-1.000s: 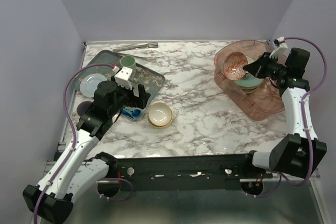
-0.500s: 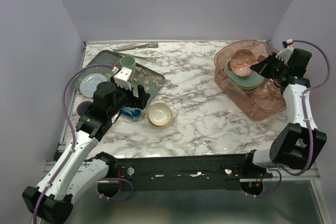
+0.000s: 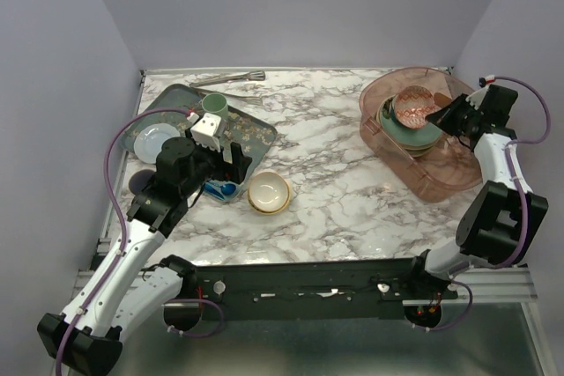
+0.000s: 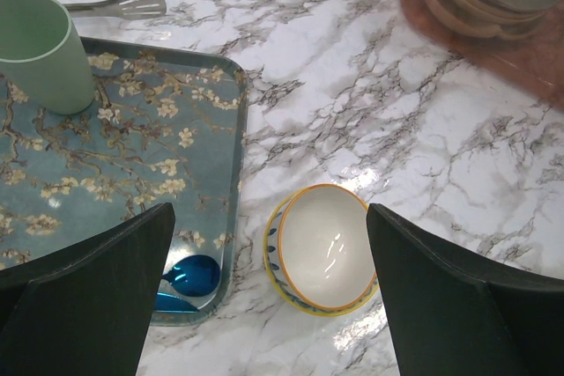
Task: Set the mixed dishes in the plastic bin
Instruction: Place the bowl in the plastic bin.
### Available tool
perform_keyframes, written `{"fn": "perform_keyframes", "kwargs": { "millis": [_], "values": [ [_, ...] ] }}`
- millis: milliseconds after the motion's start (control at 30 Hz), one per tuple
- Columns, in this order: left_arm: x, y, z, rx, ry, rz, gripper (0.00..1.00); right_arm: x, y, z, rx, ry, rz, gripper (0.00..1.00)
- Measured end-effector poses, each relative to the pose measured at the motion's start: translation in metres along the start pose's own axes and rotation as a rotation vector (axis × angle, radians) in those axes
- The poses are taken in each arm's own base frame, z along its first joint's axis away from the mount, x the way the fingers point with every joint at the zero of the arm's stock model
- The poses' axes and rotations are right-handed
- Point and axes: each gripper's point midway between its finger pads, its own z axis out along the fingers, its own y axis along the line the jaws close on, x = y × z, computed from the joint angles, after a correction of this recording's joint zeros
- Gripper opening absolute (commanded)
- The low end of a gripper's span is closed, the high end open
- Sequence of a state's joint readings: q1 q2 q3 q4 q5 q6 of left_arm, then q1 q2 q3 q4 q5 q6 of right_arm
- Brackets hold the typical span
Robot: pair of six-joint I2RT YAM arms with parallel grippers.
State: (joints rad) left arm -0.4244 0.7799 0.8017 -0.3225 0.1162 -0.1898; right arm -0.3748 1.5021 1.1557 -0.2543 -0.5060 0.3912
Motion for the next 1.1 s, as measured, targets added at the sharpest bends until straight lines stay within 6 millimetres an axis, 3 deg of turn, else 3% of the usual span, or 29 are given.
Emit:
{"fn": "perform_keyframes", "kwargs": {
  "millis": [200,1100],
  "values": [
    [0.000,0.000,0.000,0.000,-0.001,0.000,0.99,0.006,-0.021,0.014,0.038,0.033,0.059,0.00],
    [0.000,0.000,0.000,0.000,-0.002,0.000,0.99,-0.008,-0.033,0.038,0.045,0.037,0.100,0.09]
  ]
}}
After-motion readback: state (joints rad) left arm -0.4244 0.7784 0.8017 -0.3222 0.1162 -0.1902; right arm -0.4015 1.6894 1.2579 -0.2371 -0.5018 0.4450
